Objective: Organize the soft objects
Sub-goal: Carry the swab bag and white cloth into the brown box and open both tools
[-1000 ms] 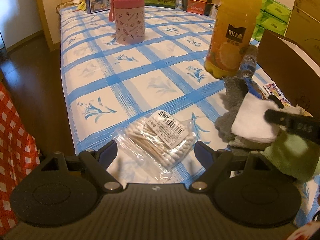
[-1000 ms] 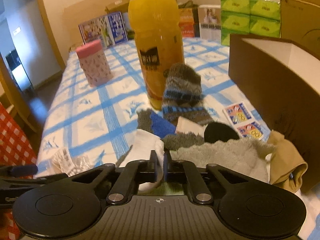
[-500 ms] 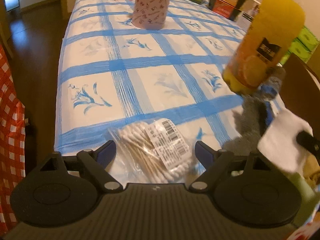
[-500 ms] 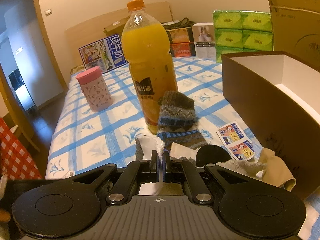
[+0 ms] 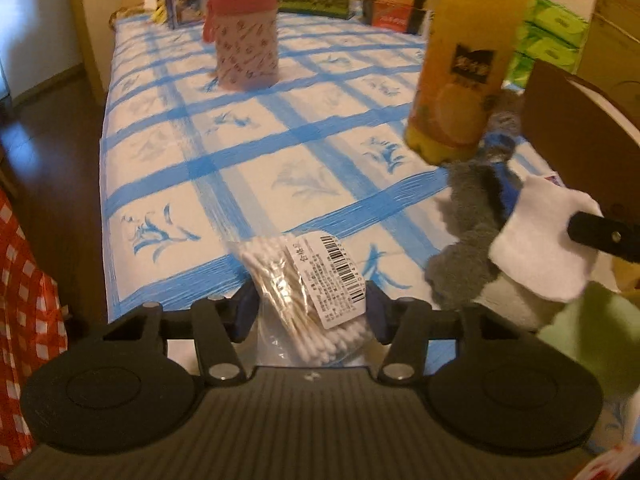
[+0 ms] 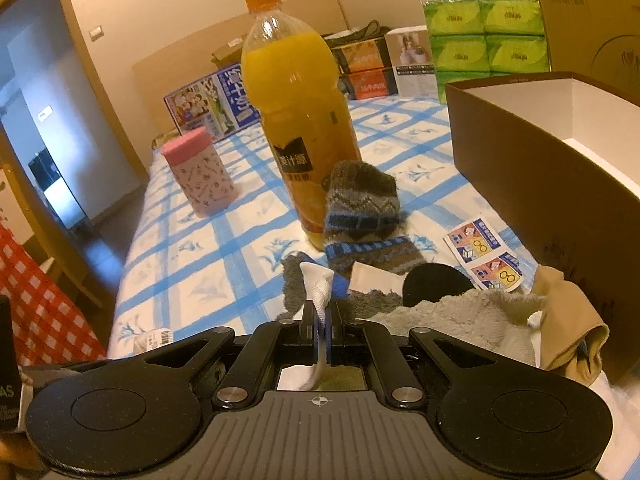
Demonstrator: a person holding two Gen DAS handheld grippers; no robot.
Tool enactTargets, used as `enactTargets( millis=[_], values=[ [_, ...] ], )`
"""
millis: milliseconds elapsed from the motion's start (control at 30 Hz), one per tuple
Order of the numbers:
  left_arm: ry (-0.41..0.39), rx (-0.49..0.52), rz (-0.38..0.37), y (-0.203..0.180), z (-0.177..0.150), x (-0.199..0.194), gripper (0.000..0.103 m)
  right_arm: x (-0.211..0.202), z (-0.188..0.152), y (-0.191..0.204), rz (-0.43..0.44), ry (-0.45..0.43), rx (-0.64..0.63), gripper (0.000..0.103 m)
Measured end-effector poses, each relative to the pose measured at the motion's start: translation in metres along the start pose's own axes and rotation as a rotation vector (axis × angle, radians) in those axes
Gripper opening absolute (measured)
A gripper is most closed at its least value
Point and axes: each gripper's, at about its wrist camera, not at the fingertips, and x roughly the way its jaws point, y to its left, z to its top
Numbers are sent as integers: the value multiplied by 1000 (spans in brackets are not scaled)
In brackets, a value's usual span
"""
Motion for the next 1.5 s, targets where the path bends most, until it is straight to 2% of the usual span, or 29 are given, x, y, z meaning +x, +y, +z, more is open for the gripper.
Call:
enactTargets(
  millis=[200, 467, 667, 833, 1033, 1333, 1367, 1500],
  values=[
    [-76, 74, -68, -23, 11, -36, 51, -27, 9, -2, 29, -63, 10, 3],
    [-160, 188, -199, -79, 37, -71, 51, -76, 34, -28, 4, -167, 38, 3],
    [-223, 279, -325, -138, 69, -82, 51, -115, 62, -64, -67, -267, 37, 3],
    [-254, 331, -437, -194, 95, -83, 51, -136, 88, -107, -172, -319, 61, 3],
    [-238, 406, -515, -267, 114, -66, 52, -142, 104, -158, -269, -321, 83, 3],
    [-144, 491, -547, -336, 118, -20, 52, -124, 104, -218, -338, -258, 126, 4],
    [-129, 498, -549, -341, 117, -14, 54, -121, 104, -223, -343, -253, 134, 4],
    [-79, 527, -536, -359, 116, 5, 70, -110, 105, -248, -341, -228, 177, 6]
  ],
)
